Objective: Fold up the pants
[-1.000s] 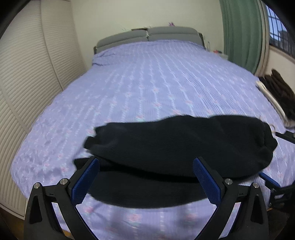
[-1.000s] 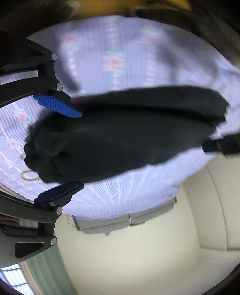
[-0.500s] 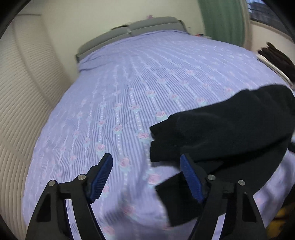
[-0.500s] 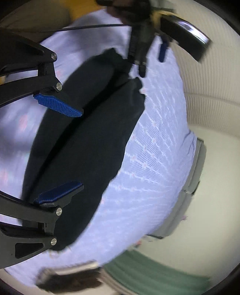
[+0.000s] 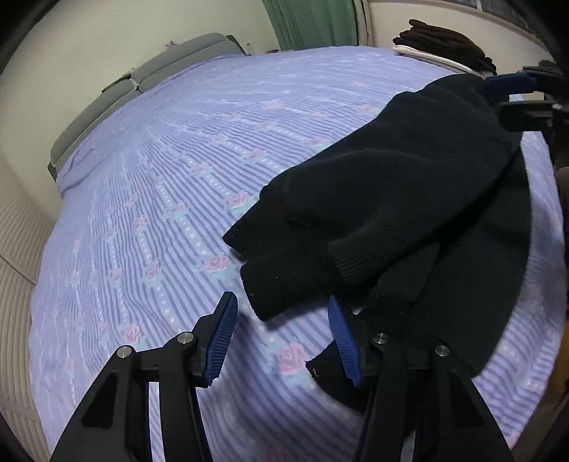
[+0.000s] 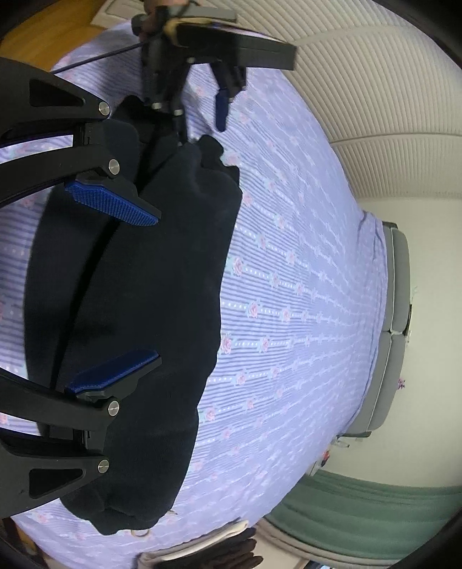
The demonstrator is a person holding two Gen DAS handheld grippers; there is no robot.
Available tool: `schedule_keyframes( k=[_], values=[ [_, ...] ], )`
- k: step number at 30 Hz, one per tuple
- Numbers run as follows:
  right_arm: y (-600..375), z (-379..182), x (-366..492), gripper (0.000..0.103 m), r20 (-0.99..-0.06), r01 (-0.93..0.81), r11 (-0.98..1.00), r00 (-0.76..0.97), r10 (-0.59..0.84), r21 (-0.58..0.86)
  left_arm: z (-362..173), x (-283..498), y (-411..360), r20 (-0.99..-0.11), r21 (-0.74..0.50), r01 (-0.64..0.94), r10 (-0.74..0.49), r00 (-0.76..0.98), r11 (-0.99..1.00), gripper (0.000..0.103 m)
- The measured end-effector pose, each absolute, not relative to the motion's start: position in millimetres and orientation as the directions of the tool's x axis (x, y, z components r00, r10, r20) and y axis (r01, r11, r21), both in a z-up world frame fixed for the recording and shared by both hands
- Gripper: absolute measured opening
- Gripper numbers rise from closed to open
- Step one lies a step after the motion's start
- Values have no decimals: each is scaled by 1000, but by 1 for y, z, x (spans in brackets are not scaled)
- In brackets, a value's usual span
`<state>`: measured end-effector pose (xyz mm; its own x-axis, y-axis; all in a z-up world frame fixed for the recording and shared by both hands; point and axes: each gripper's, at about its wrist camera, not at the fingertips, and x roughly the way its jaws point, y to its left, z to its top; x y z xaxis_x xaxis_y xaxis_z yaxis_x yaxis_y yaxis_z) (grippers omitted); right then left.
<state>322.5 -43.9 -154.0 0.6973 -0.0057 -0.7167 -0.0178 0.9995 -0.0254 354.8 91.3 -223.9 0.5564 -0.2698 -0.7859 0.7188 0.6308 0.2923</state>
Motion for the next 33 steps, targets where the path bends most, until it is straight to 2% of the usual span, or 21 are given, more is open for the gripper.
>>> schedule_keyframes(
  k=[5, 7, 8, 10, 12, 18, 25, 33],
  values=[
    [-43, -154, 320, 72, -718, -10, 1000, 696, -8, -21, -225, 365, 88, -771, 293, 728, -297, 563, 619, 52],
    [-40, -155, 319, 72, -720, -15, 1000, 694, -2, -17, -227, 367, 85, -779, 285, 752, -313, 543, 595, 37],
    [-39, -155, 319, 72, -720, -19, 1000, 694, 2, -15, -228, 369, 84, -787, 275, 760, -317, 530, 589, 35],
    [-36, -155, 318, 72, -718, -26, 1000, 696, 8, -13, -231, 374, 83, -794, 259, 766, -321, 516, 589, 19],
    [-34, -154, 317, 72, -717, -31, 999, 697, 12, -13, -229, 375, 84, -791, 241, 765, -336, 511, 597, 14],
    [-37, -150, 312, 72, -711, -29, 1000, 703, 14, -9, -189, 359, 95, -760, 222, 738, -361, 541, 638, 11],
    [-57, -132, 293, 72, -687, -9, 1000, 727, 6, -1, -153, 315, 95, -772, 272, 710, -293, 564, 650, 11],
    [-77, -124, 270, 72, -675, -2, 1000, 738, 4, 4, -174, 266, 104, -802, 226, 664, -251, 543, 713, 11]
  ],
)
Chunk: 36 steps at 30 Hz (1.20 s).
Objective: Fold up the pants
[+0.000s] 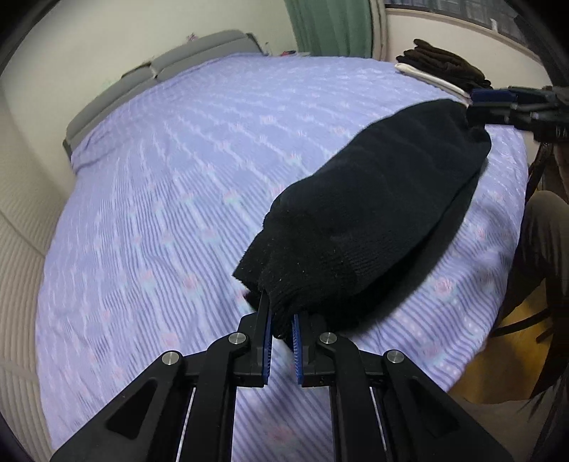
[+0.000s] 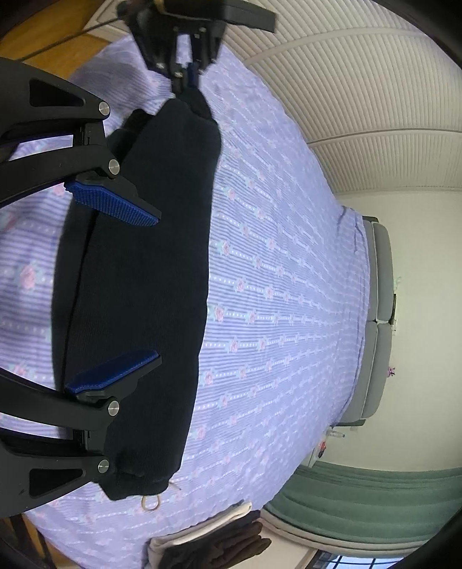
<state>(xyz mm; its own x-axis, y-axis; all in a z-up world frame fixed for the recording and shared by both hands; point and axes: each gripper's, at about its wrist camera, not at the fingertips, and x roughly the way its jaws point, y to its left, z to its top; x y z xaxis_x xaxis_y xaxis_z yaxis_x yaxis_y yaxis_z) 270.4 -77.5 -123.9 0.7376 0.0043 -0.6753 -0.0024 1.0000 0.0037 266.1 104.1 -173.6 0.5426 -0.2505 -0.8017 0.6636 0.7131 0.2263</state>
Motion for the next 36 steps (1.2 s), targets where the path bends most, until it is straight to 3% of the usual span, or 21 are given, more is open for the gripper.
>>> schedule_keyframes(
  k=[4, 11, 12, 16, 18, 23, 32, 36],
  values=[
    [-82, -125, 265, 72, -676, 3, 1000, 736, 0, 2, -190, 262, 118, -799, 187, 607, -240, 551, 772, 5],
    [-76, -143, 257, 72, -682, -14, 998, 731, -29, -57, -209, 247, 121, -782, 182, 556, -224, 582, 811, 6],
    [-76, -145, 256, 72, -683, -17, 998, 730, -28, -59, -207, 242, 119, -770, 199, 541, -212, 602, 817, 10],
    [-79, -149, 248, 72, -683, -26, 998, 730, -19, -55, -189, 222, 115, -716, 204, 499, -219, 663, 842, 48],
    [-81, -151, 244, 72, -679, -31, 997, 734, -22, -66, -181, 216, 107, -693, 200, 493, -233, 682, 847, 55],
    [-90, -152, 237, 72, -675, -25, 995, 736, -46, -95, -185, 214, 73, -630, 338, 486, -190, 753, 805, 56],
    [-122, -155, 227, 72, -694, 34, 998, 717, -64, -57, -206, 217, 51, -607, 446, 536, -198, 769, 717, 53],
    [-129, -160, 228, 72, -704, 49, 998, 707, -61, -37, -210, 222, 52, -588, 467, 522, -190, 786, 714, 43]
  ],
)
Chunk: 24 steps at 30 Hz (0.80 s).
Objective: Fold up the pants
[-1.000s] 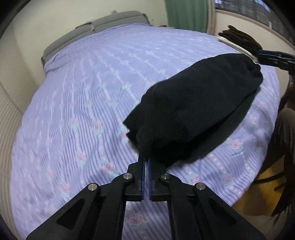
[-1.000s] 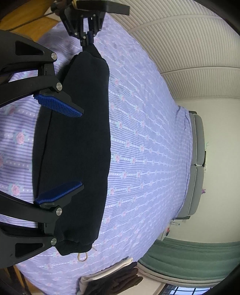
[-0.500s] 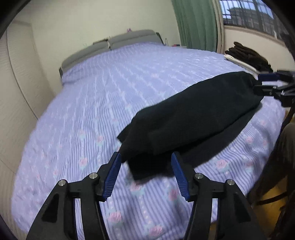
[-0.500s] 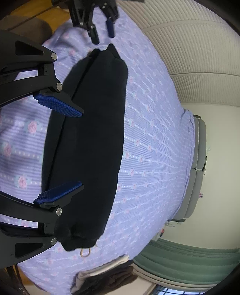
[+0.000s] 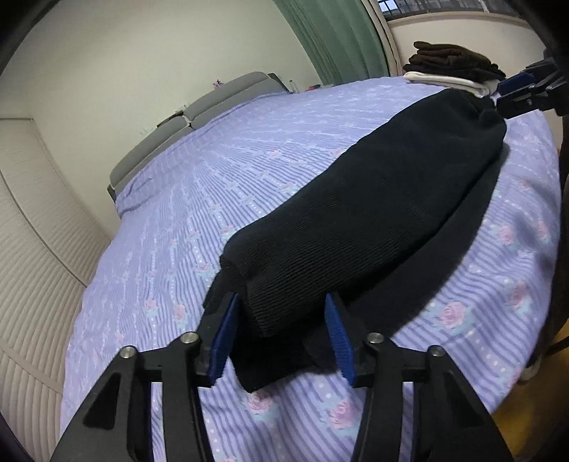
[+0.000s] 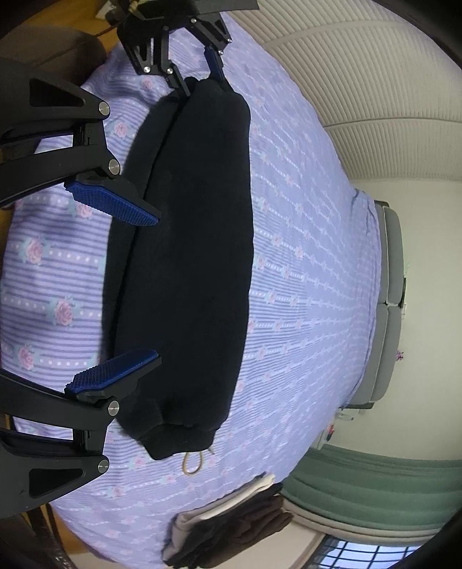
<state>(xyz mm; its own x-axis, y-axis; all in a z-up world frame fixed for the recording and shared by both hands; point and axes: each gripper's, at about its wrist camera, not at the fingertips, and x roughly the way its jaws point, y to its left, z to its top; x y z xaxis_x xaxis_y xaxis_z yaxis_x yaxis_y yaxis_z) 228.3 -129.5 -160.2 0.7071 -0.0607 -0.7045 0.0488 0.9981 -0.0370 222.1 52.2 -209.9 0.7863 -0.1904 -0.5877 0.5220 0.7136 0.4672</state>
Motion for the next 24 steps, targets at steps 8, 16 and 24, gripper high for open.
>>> schedule_keyframes(
  k=[8, 16, 24],
  values=[
    [-127, -163, 230, 72, -710, 49, 999, 703, -49, -20, -211, 228, 55, -630, 408, 561, -223, 744, 720, 14],
    [-136, -156, 225, 72, -704, 57, 998, 708, -52, -17, -188, 189, 63, -663, 325, 568, -245, 707, 756, 13],
    [-143, -164, 221, 72, -714, 72, 997, 697, -64, -20, -221, 204, 64, -667, 332, 528, -202, 717, 782, 15]
  ],
)
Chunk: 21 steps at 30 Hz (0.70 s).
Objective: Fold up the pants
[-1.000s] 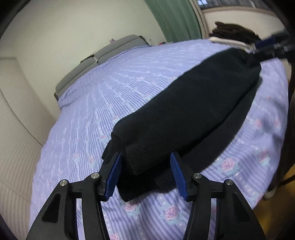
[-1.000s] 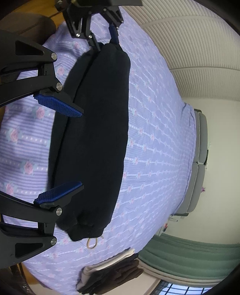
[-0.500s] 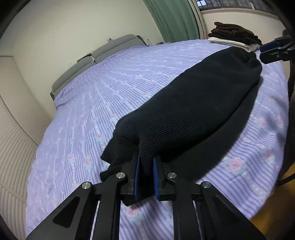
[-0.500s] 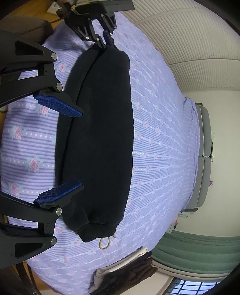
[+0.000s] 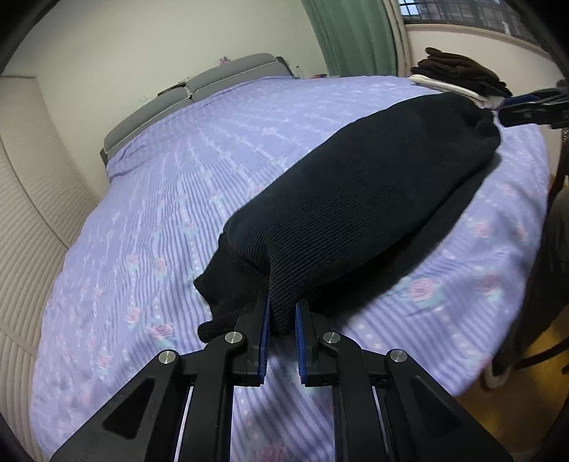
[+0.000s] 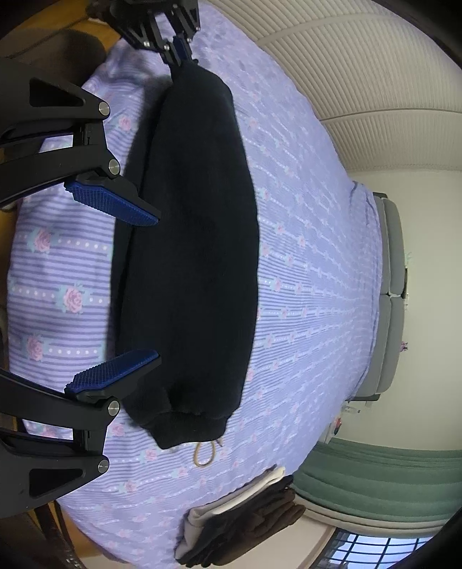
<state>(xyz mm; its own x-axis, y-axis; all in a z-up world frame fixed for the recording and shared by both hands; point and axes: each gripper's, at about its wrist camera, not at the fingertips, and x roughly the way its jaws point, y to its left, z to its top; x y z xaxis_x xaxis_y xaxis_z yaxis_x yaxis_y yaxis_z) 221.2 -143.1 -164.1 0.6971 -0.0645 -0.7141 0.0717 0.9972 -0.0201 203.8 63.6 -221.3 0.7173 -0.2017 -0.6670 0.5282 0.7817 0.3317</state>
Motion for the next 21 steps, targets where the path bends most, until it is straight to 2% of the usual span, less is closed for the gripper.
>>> schedule_keyframes(
  k=[2, 3, 5, 6, 7, 10, 16, 18, 21],
  values=[
    [-144, -169, 220, 72, -720, 71, 997, 691, -68, -27, -221, 204, 62, -658, 333, 518, -199, 726, 788, 17],
    [-146, -170, 218, 72, -719, 72, 997, 691, -74, -33, -217, 202, 61, -646, 335, 505, -197, 738, 795, 21],
    [-151, -174, 214, 72, -723, 78, 996, 685, -84, -42, -211, 197, 59, -635, 336, 490, -192, 749, 804, 37],
    [-155, -176, 212, 72, -726, 79, 996, 682, -86, -43, -208, 194, 58, -628, 341, 480, -184, 756, 808, 50],
    [-160, -178, 211, 72, -729, 82, 995, 678, -92, -50, -205, 191, 55, -619, 350, 465, -172, 766, 813, 59],
    [-173, -184, 208, 72, -740, 77, 993, 662, -118, -90, -198, 182, 45, -617, 352, 425, -135, 776, 834, 65],
    [-205, -184, 203, 72, -731, 14, 988, 671, -124, -154, -190, 166, 15, -626, 309, 363, -99, 773, 879, 67],
    [-205, -184, 204, 72, -715, -27, 971, 681, -157, -238, -190, 165, 5, -632, 297, 351, -93, 769, 888, 67],
    [-194, -192, 206, 72, -658, -133, 889, 722, -216, -439, -194, 167, -7, -642, 284, 343, -89, 762, 895, 68]
  ],
)
